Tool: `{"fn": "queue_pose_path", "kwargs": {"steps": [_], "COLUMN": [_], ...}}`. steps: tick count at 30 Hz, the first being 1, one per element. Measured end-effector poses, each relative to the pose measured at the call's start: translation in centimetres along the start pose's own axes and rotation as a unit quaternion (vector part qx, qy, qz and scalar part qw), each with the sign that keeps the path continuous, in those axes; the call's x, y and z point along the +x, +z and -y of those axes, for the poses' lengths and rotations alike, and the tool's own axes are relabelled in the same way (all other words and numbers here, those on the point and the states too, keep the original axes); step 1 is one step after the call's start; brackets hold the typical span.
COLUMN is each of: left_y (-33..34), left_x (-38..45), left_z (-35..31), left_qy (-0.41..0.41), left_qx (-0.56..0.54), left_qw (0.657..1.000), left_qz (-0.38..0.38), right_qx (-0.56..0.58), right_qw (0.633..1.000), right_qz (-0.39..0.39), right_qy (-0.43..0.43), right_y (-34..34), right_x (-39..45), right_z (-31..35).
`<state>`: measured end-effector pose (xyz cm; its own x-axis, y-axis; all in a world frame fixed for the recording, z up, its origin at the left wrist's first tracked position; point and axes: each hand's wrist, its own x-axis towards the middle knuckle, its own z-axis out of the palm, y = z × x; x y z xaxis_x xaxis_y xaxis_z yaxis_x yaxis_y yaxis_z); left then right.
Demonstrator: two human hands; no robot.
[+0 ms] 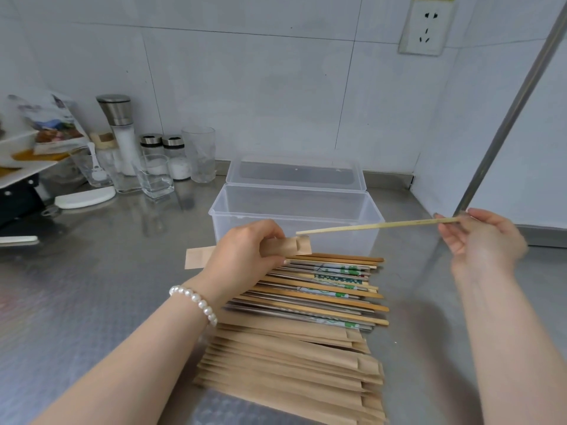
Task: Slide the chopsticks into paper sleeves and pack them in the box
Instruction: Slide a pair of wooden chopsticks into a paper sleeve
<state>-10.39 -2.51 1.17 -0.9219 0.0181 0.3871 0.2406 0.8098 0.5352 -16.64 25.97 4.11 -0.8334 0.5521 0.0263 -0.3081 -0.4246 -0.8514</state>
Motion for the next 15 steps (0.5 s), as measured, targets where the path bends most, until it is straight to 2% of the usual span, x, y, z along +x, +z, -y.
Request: {"fn": "queue_pose_path", "kwargs": {"steps": [11,15], "left_y": [-0.10,-0.12], "left_x": [-0.07,-0.09], "left_z": [-0.06,-0.12], "left_qy": [-0.015,-0.013], "left_qx": [0.012,0.012], "left_qw": [1.000,1.000], "left_qz": [0.000,-0.006], "right_qx": [-0.033,-0.044], "right_qw": [0.999,0.998], "right_qz": [0.003,0.033], "right_qy": [-0.003,0.008], "right_y": [0.04,0.20], "right_x": [-0.17,-0.46], "right_z": [-0.09,-0.14]}}
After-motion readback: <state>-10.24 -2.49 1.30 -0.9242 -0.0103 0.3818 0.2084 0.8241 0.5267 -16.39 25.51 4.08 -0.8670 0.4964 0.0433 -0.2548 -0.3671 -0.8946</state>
